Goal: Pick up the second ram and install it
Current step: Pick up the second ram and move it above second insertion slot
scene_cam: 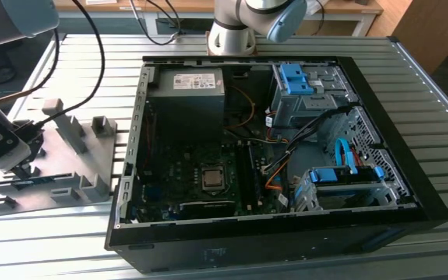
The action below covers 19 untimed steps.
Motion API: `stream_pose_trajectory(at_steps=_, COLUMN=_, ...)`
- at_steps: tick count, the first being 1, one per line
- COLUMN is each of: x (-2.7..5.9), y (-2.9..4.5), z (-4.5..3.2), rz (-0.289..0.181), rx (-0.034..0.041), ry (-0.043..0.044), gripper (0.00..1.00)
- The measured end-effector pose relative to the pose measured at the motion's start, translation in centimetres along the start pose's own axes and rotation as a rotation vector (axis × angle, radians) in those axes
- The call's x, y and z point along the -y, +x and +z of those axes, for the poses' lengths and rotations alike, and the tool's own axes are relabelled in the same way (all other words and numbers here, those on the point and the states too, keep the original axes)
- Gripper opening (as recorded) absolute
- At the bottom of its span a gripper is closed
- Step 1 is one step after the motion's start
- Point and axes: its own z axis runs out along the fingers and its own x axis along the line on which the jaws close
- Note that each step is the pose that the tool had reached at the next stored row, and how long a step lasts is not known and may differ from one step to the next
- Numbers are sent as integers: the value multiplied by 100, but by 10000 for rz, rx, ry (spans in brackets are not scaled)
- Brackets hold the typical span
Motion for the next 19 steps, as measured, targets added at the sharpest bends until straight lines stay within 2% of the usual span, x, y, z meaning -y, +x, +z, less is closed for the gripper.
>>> stream_pose_trajectory(at_steps=19, x=0, y=0, z=0, rz=-1832, rx=-53, ry=54, gripper=10)
